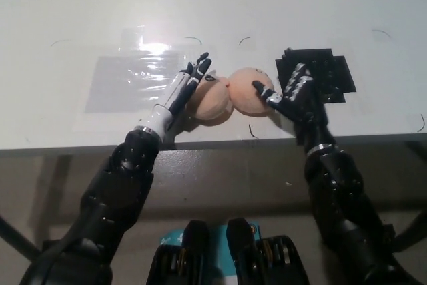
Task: Use both hands to push two dumpling toys together to the middle
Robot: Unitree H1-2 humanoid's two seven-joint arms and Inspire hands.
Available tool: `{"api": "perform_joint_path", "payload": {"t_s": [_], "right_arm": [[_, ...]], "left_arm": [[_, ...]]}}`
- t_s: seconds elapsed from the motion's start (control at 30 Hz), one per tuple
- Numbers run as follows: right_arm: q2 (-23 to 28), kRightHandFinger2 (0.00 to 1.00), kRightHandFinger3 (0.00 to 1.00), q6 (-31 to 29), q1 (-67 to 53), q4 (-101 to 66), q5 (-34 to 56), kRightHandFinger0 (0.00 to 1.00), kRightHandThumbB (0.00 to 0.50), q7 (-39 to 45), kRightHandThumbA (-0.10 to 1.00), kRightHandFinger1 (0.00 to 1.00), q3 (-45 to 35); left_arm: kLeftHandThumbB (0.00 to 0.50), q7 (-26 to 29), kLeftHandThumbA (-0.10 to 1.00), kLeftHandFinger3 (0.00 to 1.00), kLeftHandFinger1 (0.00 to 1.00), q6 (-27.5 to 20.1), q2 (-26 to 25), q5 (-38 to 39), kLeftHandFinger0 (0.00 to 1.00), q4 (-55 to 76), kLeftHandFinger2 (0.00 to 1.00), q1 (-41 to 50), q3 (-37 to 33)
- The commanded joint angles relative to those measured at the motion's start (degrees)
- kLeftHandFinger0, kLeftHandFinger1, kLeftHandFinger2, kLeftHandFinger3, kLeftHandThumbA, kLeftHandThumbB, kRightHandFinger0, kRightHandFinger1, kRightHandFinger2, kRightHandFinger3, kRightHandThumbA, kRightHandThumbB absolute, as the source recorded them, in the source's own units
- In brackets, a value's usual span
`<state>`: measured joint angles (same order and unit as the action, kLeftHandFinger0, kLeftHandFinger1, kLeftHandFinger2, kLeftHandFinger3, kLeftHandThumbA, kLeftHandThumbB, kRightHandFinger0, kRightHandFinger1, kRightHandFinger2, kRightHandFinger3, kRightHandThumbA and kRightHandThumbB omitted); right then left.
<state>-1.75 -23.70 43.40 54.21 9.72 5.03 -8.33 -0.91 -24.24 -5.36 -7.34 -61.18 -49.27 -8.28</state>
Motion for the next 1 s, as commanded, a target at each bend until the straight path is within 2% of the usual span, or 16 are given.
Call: {"api": "perform_joint_path", "payload": {"t_s": [0.0, 0.1, 0.17, 0.23, 0.3, 0.37, 0.4, 0.53, 0.6, 0.77, 0.83, 0.93, 0.97], "right_arm": [[1.8, 1.0, 1.0, 1.4, 0.0, -4.4, 1.0, 1.0, 0.183, 0.6, 1.0, 1.0, -0.4], [2.4, 1.0, 1.0, 1.7, -0.9, -6.5, 2.1, 1.0, 0.183, 1.2, 1.0, 1.0, -0.8], [2.3, 1.0, 1.0, 2.2, -1.6, -8.2, 2.2, 1.0, 0.18, 0.8, 1.0, 1.0, -0.8], [2.5, 1.0, 1.0, 2.0, -2.5, -10.0, 1.5, 1.0, 0.205, 0.6, 1.0, 1.0, -0.3], [2.6, 1.0, 1.0, 3.0, -3.7, -12.2, 1.3, 1.0, 0.228, 0.7, 1.0, 1.0, 0.2], [2.5, 1.0, 1.0, 3.6, -4.9, -14.4, 1.1, 1.0, 0.251, 0.6, 1.0, 1.0, 0.4], [2.5, 1.0, 1.0, 3.5, -6.0, -16.4, 0.5, 1.0, 0.242, 0.5, 1.0, 1.0, 0.8], [2.1, 1.0, 1.0, 4.5, -9.6, -22.2, 0.4, 1.0, 0.24, 0.6, 1.0, 1.0, 1.6], [1.7, 1.0, 1.0, 6.2, -12.6, -27.8, -0.2, 1.0, 0.265, 0.4, 1.0, 1.0, 2.5], [2.1, 1.0, 1.0, 8.6, -19.9, -41.6, -1.5, 1.0, 0.275, 1.1, 1.0, 1.0, 4.9], [2.7, 1.0, 1.0, 9.0, -22.7, -46.6, -1.8, 1.0, 0.287, 2.0, 1.0, 1.0, 6.1], [3.3, 1.0, 1.0, 10.0, -28.6, -55.1, -2.2, 1.0, 0.35, 2.7, 1.0, 1.0, 7.7], [3.3, 1.0, 1.0, 10.6, -29.7, -56.4, -2.0, 1.0, 0.354, 2.7, 1.0, 1.0, 7.9]], "left_arm": [[0.351, -2.4, 1.0, 1.0, 1.0, 1.6, -3.4, -0.3, 1.0, 4.8, 1.0, -1.0, 0.3], [0.314, -3.7, 1.0, 1.0, 1.0, 2.5, -5.5, 0.3, 1.0, 8.6, 1.0, 0.1, 0.8], [0.307, -4.1, 1.0, 1.0, 1.0, 2.6, -6.6, 0.2, 1.0, 10.0, 1.0, 0.5, 0.8], [0.275, -4.4, 1.0, 1.0, 1.0, 1.5, -7.7, 0.2, 1.0, 11.0, 1.0, 0.7, 1.0], [0.28, -5.7, 1.0, 1.0, 1.0, 1.8, -8.7, 1.3, 1.0, 12.6, 1.0, 1.3, 1.6], [0.309, -6.8, 1.0, 1.0, 1.0, 4.0, -9.8, 2.1, 1.0, 16.1, 1.0, 2.7, 2.3], [0.336, -7.2, 1.0, 1.0, 1.0, 5.4, -10.9, 2.1, 1.0, 18.8, 1.0, 3.8, 2.6], [0.354, -7.5, 1.0, 1.0, 1.0, 7.9, -12.4, 2.5, 1.0, 25.9, 1.0, 7.5, 3.9], [0.397, -8.7, 1.0, 1.0, 1.0, 9.4, -13.2, 4.9, 1.0, 33.3, 1.0, 11.5, 5.4], [0.361, -10.2, 1.0, 1.0, 1.0, 9.9, -14.3, 7.1, 1.0, 51.5, 1.0, 22.9, 6.5], [0.357, -10.2, 1.0, 1.0, 1.0, 8.7, -14.4, 7.0, 1.0, 56.6, 1.0, 26.7, 6.5], [0.379, -10.2, 1.0, 1.0, 1.0, 7.3, -14.2, 7.1, 1.0, 65.2, 1.0, 34.2, 6.0], [0.38, -10.2, 1.0, 1.0, 1.0, 7.5, -14.2, 6.9, 1.0, 66.4, 1.0, 35.3, 5.9]]}}
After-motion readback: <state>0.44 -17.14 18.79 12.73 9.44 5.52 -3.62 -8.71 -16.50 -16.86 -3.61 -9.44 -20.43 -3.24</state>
